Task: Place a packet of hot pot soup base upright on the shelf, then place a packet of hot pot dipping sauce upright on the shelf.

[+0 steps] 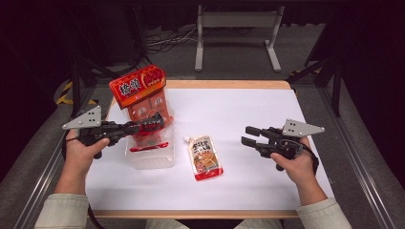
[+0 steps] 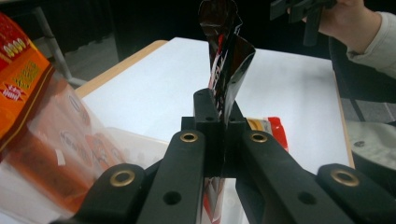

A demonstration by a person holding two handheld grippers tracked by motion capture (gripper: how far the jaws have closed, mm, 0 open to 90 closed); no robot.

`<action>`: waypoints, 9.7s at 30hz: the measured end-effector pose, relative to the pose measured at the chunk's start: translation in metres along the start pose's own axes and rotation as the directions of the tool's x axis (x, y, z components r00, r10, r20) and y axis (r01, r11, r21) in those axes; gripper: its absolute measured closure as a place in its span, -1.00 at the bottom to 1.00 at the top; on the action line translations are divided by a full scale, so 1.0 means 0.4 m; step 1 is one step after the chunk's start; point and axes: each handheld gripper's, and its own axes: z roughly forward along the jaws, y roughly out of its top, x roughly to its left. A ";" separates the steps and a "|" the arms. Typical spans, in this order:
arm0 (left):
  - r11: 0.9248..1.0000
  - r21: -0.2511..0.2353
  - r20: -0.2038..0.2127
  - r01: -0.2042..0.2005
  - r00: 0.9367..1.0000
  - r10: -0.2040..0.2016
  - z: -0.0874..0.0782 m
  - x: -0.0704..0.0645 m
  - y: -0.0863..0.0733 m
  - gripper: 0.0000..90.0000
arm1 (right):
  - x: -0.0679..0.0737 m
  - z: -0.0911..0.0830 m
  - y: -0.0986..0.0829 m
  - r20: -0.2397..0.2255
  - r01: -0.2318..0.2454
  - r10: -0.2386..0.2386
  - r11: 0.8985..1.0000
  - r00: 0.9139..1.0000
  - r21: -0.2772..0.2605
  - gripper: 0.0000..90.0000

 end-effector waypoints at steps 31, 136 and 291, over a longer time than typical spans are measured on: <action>0.996 0.040 -0.027 0.080 0.996 -0.079 0.075 0.016 -0.081 1.00 | 0.003 0.015 -0.005 -0.021 -0.009 0.009 1.000 1.000 0.009 0.19; 0.971 0.086 -0.250 0.225 0.948 -0.197 0.092 -0.280 -0.029 -0.80 | -0.082 0.454 -0.131 0.183 -0.202 0.119 0.808 0.976 0.554 -0.56; 0.999 0.006 -0.110 0.052 0.993 -0.051 0.085 -0.151 -0.024 0.76 | 0.054 0.054 0.022 -0.039 -0.019 0.020 0.999 0.999 0.027 0.22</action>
